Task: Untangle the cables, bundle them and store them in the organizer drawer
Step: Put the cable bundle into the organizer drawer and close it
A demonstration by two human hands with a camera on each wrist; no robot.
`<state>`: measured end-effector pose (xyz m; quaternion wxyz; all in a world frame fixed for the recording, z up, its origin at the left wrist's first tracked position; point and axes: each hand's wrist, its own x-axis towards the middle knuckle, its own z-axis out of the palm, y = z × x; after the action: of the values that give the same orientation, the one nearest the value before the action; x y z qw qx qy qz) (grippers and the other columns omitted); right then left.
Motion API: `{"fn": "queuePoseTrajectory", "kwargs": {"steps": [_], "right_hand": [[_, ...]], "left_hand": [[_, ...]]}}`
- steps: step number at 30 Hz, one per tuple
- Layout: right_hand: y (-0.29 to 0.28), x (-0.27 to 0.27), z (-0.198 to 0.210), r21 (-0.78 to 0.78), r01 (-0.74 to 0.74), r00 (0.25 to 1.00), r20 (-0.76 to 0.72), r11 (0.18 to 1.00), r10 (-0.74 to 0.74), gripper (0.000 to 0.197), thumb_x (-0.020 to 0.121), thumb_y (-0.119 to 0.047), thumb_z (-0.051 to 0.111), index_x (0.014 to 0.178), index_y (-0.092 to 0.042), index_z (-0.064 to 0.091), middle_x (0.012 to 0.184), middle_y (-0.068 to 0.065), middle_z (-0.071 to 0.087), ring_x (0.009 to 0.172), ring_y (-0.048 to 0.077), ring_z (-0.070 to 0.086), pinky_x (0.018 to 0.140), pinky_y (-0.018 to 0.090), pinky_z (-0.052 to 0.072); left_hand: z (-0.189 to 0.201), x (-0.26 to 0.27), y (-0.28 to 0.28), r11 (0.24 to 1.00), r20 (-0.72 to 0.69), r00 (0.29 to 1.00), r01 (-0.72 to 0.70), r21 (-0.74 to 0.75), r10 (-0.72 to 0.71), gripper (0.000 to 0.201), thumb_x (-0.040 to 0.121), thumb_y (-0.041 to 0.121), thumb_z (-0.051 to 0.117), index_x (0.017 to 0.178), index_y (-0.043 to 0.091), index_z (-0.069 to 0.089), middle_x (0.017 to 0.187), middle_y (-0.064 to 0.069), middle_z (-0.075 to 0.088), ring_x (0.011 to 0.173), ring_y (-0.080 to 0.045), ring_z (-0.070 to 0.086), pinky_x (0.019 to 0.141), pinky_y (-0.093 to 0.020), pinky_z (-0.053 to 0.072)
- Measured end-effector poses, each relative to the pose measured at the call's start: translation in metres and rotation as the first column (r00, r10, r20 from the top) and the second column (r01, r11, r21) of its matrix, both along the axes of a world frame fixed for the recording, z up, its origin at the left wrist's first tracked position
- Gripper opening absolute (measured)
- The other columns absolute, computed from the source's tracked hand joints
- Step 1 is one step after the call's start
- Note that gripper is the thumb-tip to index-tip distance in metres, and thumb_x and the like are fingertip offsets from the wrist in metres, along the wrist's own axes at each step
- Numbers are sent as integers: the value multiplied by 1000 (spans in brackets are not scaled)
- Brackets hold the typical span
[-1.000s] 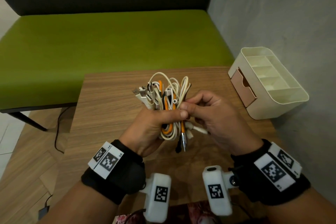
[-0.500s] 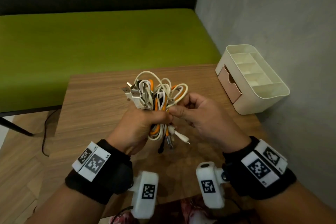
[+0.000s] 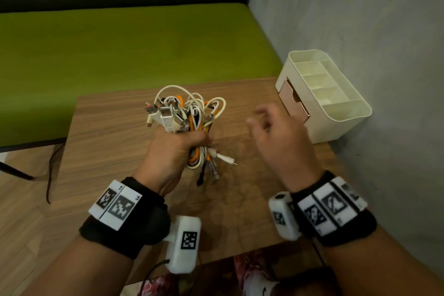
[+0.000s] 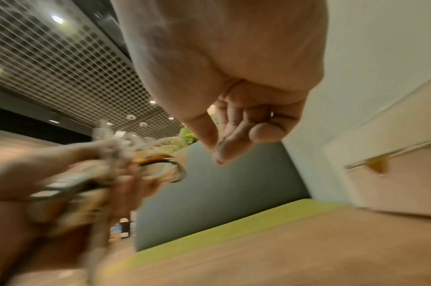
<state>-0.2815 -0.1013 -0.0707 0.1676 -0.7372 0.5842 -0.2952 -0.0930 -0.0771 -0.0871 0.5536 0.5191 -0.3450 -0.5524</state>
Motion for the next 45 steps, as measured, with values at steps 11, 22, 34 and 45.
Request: {"fn": "queuePoseTrajectory", "kwargs": {"steps": [11,22,34,45], "right_hand": [[-46,-61,-15,197,490,865,-228,849,-447,37,99,-35,51,124,-9,45,114,23,62,107,45,57,82,47,48],[-30,-23,-18,171,168,979,-140,971,-145,13,99,-37,47,94,-27,53,64,-4,68,79,24,63,73,38,53],[-7,10,-2,67,-78,990,-114,995,85,10,89,-34,69,94,-27,73,70,-1,66,65,19,62,57,33,53],[-7,21,-24,327,-116,952,-234,938,199,36,95,-37,62,131,-36,62,109,-2,71,97,16,64,77,24,45]], "left_hand": [[5,-5,6,999,58,998,30,-14,-30,41,62,9,72,96,-11,62,81,-21,61,90,-57,60,83,-64,52],[13,-1,8,988,203,975,116,-98,-94,24,67,3,73,90,3,67,78,-2,67,77,-22,66,71,-36,57],[18,31,10,985,241,970,61,-161,-21,26,77,-13,66,88,11,69,74,5,68,74,-16,67,73,-39,57],[20,35,14,975,285,958,98,-198,-38,26,77,-12,69,88,12,68,80,6,70,81,-16,68,76,-34,57]]}}
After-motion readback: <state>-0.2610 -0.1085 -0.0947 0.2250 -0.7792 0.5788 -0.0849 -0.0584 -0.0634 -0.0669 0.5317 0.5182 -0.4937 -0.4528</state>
